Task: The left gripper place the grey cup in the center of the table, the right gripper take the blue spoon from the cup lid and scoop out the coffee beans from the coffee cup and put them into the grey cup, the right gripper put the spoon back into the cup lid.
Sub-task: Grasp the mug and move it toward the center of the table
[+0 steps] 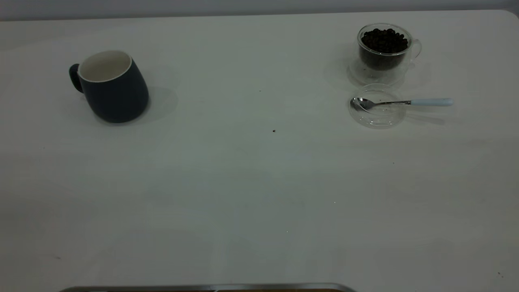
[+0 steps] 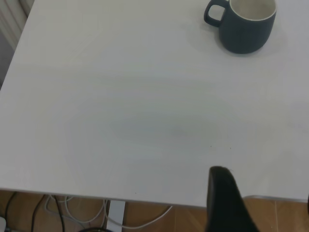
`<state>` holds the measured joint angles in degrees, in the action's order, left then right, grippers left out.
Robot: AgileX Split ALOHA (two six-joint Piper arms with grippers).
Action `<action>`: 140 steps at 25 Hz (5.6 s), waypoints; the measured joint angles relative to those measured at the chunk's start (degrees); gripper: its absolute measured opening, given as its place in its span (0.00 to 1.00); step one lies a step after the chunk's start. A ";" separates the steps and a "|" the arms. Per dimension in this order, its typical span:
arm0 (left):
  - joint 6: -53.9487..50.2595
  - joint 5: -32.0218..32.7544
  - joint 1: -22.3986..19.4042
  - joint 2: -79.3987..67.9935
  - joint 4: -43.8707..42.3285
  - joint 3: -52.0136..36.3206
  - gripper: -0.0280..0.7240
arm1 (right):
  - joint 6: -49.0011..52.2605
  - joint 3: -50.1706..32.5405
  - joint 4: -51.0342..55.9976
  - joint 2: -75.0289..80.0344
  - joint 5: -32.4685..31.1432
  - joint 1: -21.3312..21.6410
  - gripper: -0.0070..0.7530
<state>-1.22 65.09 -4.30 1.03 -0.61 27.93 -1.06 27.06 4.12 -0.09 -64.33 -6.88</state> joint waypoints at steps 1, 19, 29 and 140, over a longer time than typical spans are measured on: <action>0.00 0.00 0.00 0.00 0.00 0.00 0.67 | 0.00 0.00 0.00 0.00 0.00 0.00 0.66; 0.00 0.00 0.00 0.00 0.00 0.00 0.67 | 0.00 0.00 0.00 0.00 0.00 0.00 0.66; 0.05 0.00 0.00 0.00 0.00 0.00 0.67 | 0.00 0.00 0.00 0.00 0.00 0.00 0.66; 97.26 -41.50 21.55 -139.43 28.79 64.06 0.64 | 0.00 0.00 0.00 0.00 0.00 0.00 0.66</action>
<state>96.05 23.59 17.25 -138.40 28.17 91.99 -1.06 27.06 4.12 -0.09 -64.33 -6.88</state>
